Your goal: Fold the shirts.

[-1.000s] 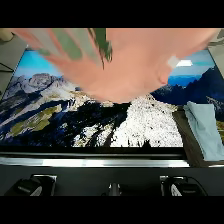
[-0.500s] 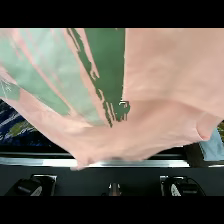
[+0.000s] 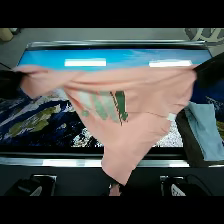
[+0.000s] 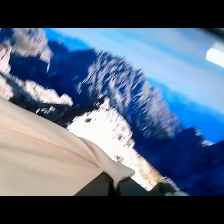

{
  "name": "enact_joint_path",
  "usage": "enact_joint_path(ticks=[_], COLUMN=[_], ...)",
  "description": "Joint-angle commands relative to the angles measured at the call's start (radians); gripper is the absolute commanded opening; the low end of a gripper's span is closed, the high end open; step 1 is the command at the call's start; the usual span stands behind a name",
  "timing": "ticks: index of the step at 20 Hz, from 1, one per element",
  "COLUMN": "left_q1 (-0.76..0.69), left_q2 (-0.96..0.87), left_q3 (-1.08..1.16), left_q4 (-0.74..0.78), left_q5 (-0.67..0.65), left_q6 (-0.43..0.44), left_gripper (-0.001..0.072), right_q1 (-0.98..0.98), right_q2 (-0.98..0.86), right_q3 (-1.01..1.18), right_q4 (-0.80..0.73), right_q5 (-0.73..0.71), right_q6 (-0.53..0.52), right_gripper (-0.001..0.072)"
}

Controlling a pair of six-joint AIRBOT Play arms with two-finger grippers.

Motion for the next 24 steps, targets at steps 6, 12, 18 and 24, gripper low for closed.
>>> enact_joint_path(ticks=[6,12,18,24], left_q1=[0.0,0.02,0.169,0.039], left_q2=[-0.426,-0.706,-0.728,-0.799], left_q3=[-0.145,0.002,0.02,-0.181], left_q4=[-0.215,-0.333,-0.346,-0.511], left_q5=[0.366,0.133,-0.304,-0.102], left_q6=[-0.078,-0.034,0.163,0.166], left_gripper=[0.0027,0.0668,0.0709,0.0709], right_q1=[0.001,-0.018,-0.113,-0.031], right_q2=[-0.46,-0.533,-0.457,-0.429], right_q3=[-0.094,-0.092,-0.241,-0.467], right_q4=[0.239,0.297,0.069,0.168], right_q5=[-0.188,-0.161,0.132,-0.029], right_q6=[0.037,-0.031,-0.027,-0.038], right_gripper=[0.0022,0.0619,0.0472,0.0511])
